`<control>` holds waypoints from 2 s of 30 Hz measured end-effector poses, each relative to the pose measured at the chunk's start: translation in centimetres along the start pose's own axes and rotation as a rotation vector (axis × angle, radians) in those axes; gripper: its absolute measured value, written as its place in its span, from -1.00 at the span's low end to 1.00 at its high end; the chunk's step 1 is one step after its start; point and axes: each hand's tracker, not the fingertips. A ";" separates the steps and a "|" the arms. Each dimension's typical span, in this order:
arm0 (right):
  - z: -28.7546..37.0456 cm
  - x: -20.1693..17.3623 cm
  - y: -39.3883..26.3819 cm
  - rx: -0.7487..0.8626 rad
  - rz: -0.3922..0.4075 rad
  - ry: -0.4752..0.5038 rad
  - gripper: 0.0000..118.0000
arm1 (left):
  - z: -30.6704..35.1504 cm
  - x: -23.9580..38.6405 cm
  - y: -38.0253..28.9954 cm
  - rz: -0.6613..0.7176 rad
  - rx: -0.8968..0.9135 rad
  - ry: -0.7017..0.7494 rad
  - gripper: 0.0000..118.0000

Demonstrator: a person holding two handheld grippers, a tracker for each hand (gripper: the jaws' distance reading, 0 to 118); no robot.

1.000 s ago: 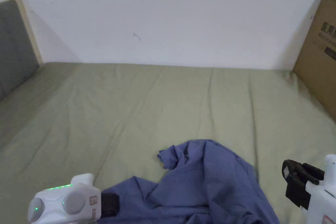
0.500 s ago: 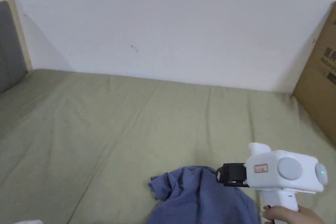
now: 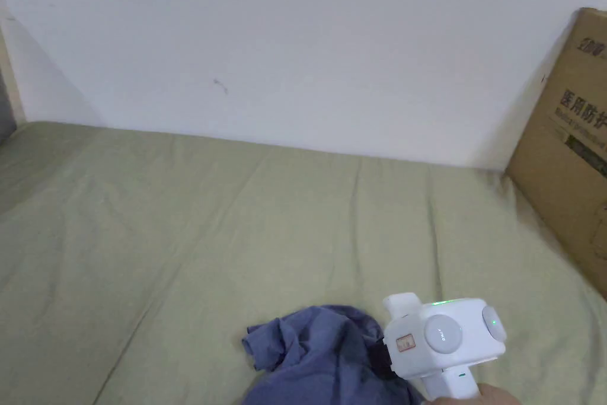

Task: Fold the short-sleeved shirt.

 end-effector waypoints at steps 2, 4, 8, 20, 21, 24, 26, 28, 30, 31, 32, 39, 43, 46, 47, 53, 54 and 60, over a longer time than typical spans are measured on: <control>2.9 -0.4 -1.0 0.122 -0.022 0.013 -0.90 | 1.4 0.1 0.5 0.041 0.070 0.005 -0.90; 6.4 0.0 -2.0 0.216 -0.066 0.077 -0.90 | 2.7 0.2 1.7 0.039 0.113 0.009 -0.91; 14.2 1.7 -3.5 0.336 -0.124 0.094 -0.92 | 4.5 0.6 3.8 0.004 0.131 -0.001 -0.91; 33.6 3.7 -6.8 0.599 -0.165 0.047 -0.92 | 11.6 4.1 11.3 -0.102 0.263 -0.020 -0.91; 35.1 3.9 -6.9 0.620 -0.169 0.044 -0.92 | 12.4 4.4 12.3 -0.106 0.275 -0.025 -0.91; 39.1 4.6 -6.5 0.681 -0.162 0.011 -0.92 | 14.3 5.8 15.5 -0.174 0.313 -0.021 -0.91; 41.6 4.7 -5.9 0.713 -0.161 -0.006 -0.92 | 15.4 7.1 17.4 -0.238 0.338 -0.004 -0.92; 43.4 5.0 -4.8 0.730 -0.162 -0.006 -0.92 | 16.1 8.0 19.2 -0.250 0.351 -0.027 -0.92; 44.8 4.8 -3.4 0.742 -0.145 -0.028 -0.92 | 16.5 8.9 21.1 -0.252 0.364 -0.034 -0.92; 45.4 4.7 -2.7 0.748 -0.131 -0.048 -0.92 | 16.5 9.2 22.1 -0.261 0.373 -0.032 -0.92; 45.7 4.9 -1.7 0.751 -0.121 -0.062 -0.92 | 16.4 9.6 23.0 -0.272 0.380 -0.029 -0.93; 46.8 5.9 4.8 0.780 -0.147 -0.099 -0.93 | 13.5 10.8 29.0 -0.242 0.365 -0.034 -0.93; 46.5 7.6 9.1 0.805 -0.199 -0.120 -0.93 | 10.5 10.9 32.9 -0.231 0.342 0.005 -0.95; 45.7 8.6 12.2 0.827 -0.224 -0.143 -0.93 | 8.5 10.8 35.7 -0.181 0.348 -0.002 -0.95; 45.4 8.9 13.1 0.838 -0.236 -0.152 -0.93 | 7.7 11.0 36.6 -0.178 0.351 0.006 -0.95; 41.9 10.8 17.5 0.875 -0.252 -0.196 -0.93 | 3.3 10.9 40.5 -0.159 0.408 0.044 -0.95; 41.1 11.0 17.8 0.876 -0.246 -0.204 -0.93 | 2.6 10.7 40.8 -0.155 0.415 0.052 -0.95; 30.8 12.5 15.3 0.766 -0.228 -0.209 -0.93 | -3.0 7.4 37.5 -0.118 0.350 0.096 -0.95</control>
